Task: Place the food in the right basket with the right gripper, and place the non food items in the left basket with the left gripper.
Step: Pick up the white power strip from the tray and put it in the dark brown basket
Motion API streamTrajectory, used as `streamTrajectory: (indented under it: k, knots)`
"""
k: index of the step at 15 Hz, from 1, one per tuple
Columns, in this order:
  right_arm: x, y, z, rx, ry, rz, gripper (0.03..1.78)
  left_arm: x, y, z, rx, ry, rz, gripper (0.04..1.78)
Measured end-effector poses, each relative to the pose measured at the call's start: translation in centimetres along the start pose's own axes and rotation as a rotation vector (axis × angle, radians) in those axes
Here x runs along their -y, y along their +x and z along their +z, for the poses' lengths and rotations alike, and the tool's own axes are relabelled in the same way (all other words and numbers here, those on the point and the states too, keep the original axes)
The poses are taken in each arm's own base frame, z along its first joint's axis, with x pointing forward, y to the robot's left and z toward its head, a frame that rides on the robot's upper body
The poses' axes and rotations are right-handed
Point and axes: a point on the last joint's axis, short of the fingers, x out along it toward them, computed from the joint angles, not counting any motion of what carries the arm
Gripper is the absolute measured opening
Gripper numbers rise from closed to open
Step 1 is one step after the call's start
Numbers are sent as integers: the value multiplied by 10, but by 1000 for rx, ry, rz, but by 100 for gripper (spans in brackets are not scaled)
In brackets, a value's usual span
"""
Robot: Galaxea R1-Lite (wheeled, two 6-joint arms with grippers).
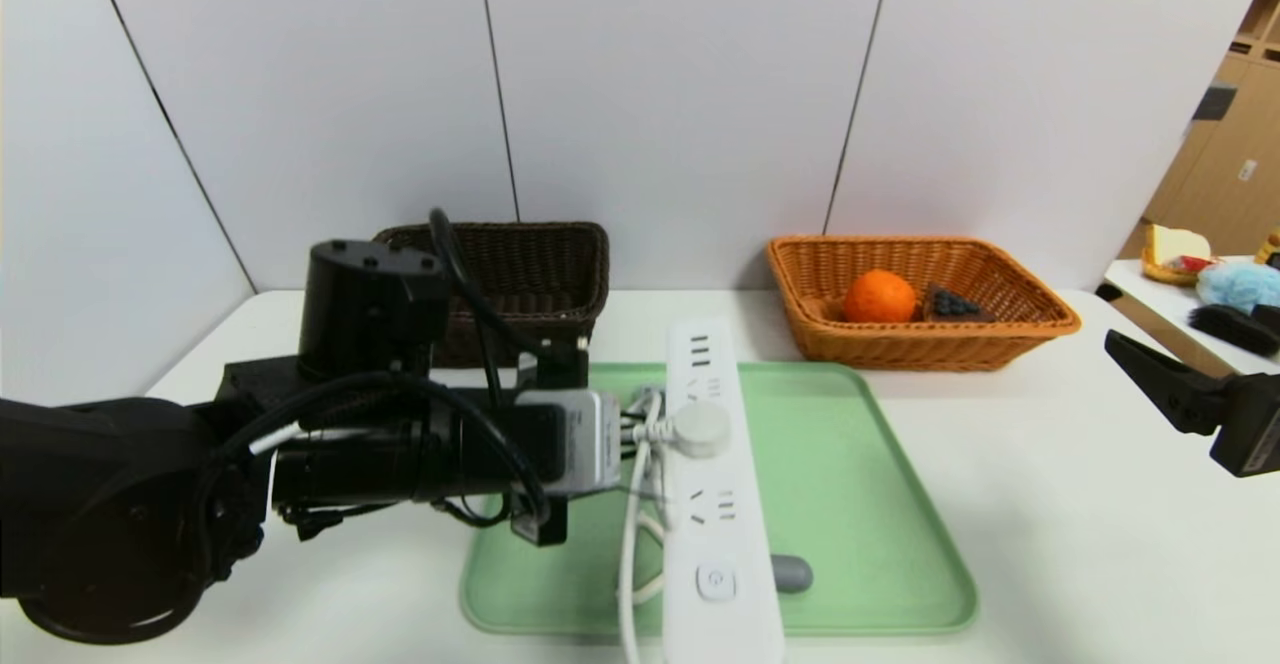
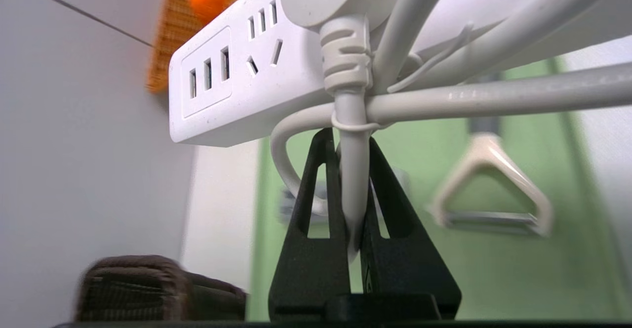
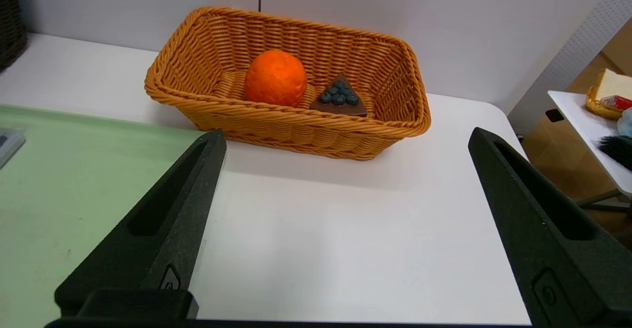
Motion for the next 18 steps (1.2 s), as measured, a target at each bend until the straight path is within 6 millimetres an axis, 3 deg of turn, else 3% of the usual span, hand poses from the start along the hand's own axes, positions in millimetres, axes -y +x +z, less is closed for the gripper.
streamTrajectory:
  k: [3, 5, 8, 12, 15, 18]
  knots:
    - [0, 0, -2, -8, -2, -1, 169, -46, -6, 37, 25, -43, 153, 14]
    - [0, 0, -3, -9, -4, -2, 169, -74, -19, 45, -75, -207, 287, 14]
    - [0, -1, -5, -17, -9, -4, 169, -94, -45, 18, -342, -566, 530, 14]
    - [-2, -2, -11, -36, -14, 6, 169, -92, -62, -16, -576, -982, 849, 14]
    - [-2, -3, -16, -53, -16, 9, 169, -86, -57, -33, -664, -1049, 947, 14]
    - [-3, -4, -19, -62, -17, 12, 169, -81, -49, -47, -722, -1045, 938, 14]
